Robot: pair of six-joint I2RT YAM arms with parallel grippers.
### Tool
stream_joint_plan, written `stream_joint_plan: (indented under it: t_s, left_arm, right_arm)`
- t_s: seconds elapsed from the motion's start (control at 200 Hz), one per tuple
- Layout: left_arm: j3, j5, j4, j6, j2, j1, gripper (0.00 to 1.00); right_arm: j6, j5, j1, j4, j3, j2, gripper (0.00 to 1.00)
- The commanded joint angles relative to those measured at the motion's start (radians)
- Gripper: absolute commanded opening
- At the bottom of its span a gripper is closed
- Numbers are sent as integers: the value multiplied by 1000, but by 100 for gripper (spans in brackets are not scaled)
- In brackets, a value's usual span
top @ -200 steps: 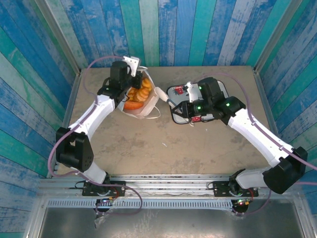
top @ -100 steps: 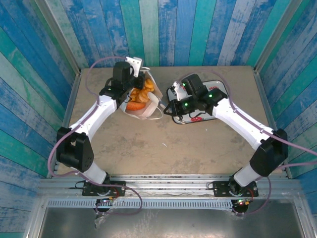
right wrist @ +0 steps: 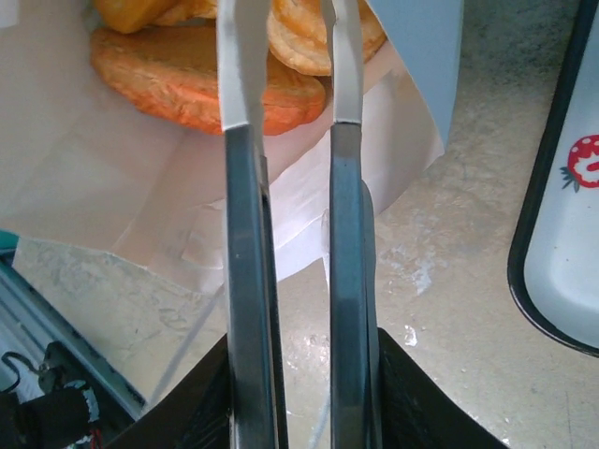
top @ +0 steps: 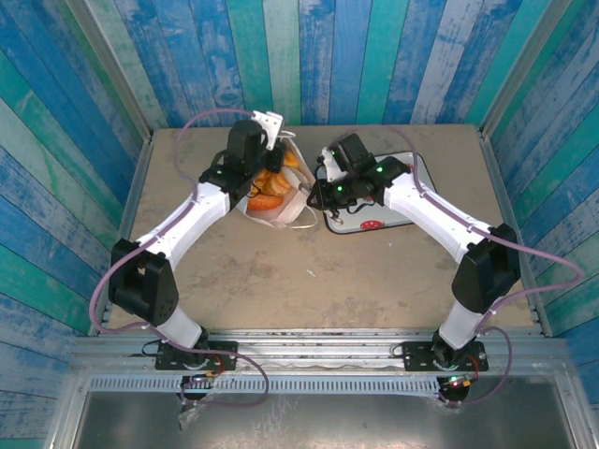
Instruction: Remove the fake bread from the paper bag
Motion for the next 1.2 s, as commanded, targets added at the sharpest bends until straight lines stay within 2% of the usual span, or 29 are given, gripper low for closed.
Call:
stream_joint_plan:
  t_s: [0.0,0.661,0.957,1.192]
  left_arm:
    - [21,-34,98,9,32,-10,3]
    - [44,-48,122,-10,84,-22,3]
    - [40,-36,127,-21,91,-30,3]
    - [35,-31,133,-25,93,-39,2]
  right_arm:
    - [17,47,2,-24,31,9,37]
    - [54,97,1,-24,-26,-64,37]
    - [55,79,2,-9,-14,-34,42]
    - [46,66,0,-5,14,6,42]
